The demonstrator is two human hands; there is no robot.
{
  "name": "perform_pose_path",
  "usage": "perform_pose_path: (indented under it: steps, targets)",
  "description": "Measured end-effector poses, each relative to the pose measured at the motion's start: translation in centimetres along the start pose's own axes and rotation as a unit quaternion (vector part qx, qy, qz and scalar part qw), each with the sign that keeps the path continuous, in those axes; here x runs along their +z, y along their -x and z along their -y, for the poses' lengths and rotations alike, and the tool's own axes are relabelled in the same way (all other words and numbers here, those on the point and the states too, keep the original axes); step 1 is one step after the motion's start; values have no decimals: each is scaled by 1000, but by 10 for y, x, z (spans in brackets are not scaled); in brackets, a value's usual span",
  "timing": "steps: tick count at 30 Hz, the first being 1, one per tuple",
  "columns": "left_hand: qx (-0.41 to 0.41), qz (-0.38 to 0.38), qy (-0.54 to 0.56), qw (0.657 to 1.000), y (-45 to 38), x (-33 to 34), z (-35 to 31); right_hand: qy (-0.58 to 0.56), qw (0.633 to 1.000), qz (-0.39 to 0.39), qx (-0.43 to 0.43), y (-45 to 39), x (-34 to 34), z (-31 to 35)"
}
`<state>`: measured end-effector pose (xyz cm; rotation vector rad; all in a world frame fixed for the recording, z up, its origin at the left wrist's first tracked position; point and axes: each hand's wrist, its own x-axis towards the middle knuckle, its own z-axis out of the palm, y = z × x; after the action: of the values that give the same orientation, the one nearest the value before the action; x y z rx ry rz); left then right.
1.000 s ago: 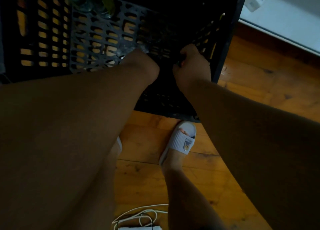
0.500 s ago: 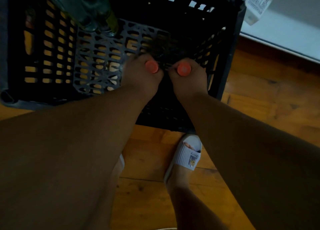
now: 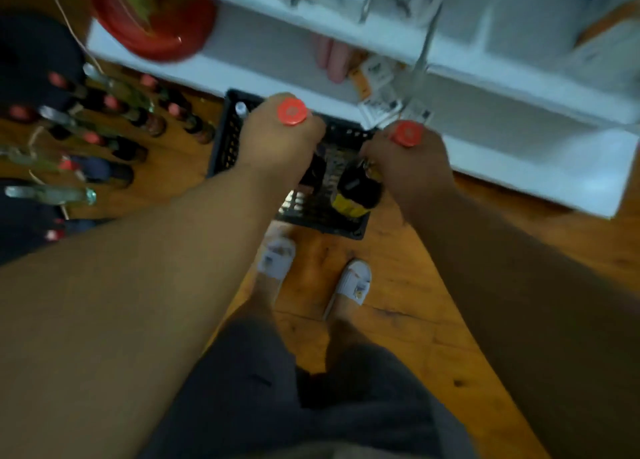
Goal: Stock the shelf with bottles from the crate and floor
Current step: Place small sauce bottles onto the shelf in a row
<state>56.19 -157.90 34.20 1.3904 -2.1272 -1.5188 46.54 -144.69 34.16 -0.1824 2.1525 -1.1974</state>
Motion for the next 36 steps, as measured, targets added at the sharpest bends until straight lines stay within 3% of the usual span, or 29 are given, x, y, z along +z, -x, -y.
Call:
perform_pose_path:
  steps: [7,15,26,29,36]
  targets:
    - [36,11,82,996,53,-73,-128,-173,982,-72,-19,87,-71,118]
    - [220,124,108,962,96,-65,-248,-287,937,-165,-111,146,-146,175]
    - [305,300,190,884,188,72,-382,-270,914,-246,-177,192,-334,147]
    - [303,316,223,871,218,126,-423,-270,908,-246,-205,199,-410,139]
    - [314,293,221,875,266,244,-506,-250,896,-295,-219,187,-559,118]
